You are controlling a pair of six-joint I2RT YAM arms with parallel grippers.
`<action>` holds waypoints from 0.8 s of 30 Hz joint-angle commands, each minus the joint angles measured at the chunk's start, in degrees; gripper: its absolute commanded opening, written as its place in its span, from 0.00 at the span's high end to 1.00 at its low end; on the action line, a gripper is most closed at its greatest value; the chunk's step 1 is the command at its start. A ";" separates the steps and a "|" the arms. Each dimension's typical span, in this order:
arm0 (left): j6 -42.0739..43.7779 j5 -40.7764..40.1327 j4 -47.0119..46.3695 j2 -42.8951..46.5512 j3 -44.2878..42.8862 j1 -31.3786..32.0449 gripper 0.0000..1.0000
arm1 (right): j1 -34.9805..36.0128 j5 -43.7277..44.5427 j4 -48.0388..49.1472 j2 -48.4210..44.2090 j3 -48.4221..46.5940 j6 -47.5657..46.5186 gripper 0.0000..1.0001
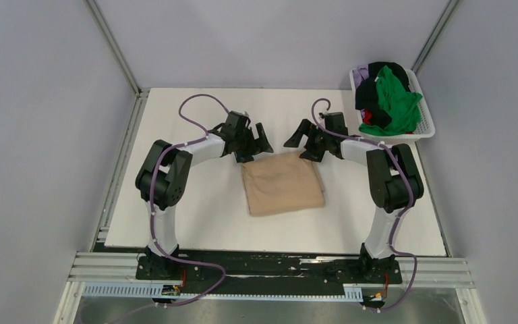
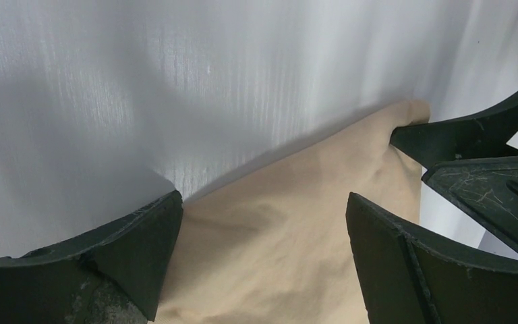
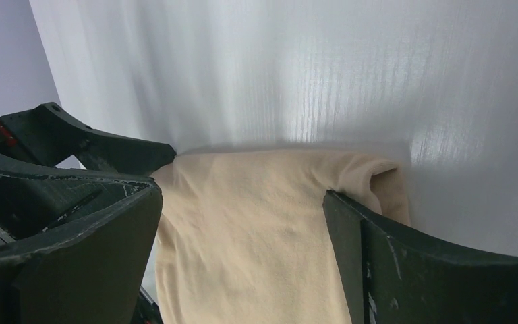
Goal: Fold and stack the t-shirts
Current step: Smooth out wrinkles on the folded tshirt
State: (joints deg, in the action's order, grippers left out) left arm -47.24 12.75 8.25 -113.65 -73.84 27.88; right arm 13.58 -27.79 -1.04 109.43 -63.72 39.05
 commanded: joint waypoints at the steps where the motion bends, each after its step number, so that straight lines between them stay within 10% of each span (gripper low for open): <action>1: 3.66 -3.79 5.43 -1.30 -1.53 -0.68 0.00 | 0.13 2.76 -3.82 -1.03 -2.25 -2.09 0.00; 8: 7.32 -5.53 7.64 12.25 -5.92 -0.46 0.00 | 0.23 2.17 -8.30 -16.11 -1.85 -3.44 0.00; 15: 5.30 9.13 -2.18 28.90 12.37 3.75 0.00 | 0.38 -1.81 -8.28 -37.18 16.75 1.41 0.00; 24: 1.30 17.13 -15.66 26.96 30.73 16.65 0.00 | 1.30 -12.21 -5.33 -49.69 32.52 4.76 0.00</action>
State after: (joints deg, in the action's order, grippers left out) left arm -43.20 25.61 -0.47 -83.83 -50.15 42.28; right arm 14.59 -35.27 -8.34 61.12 -34.65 42.22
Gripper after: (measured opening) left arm 0.997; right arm 0.998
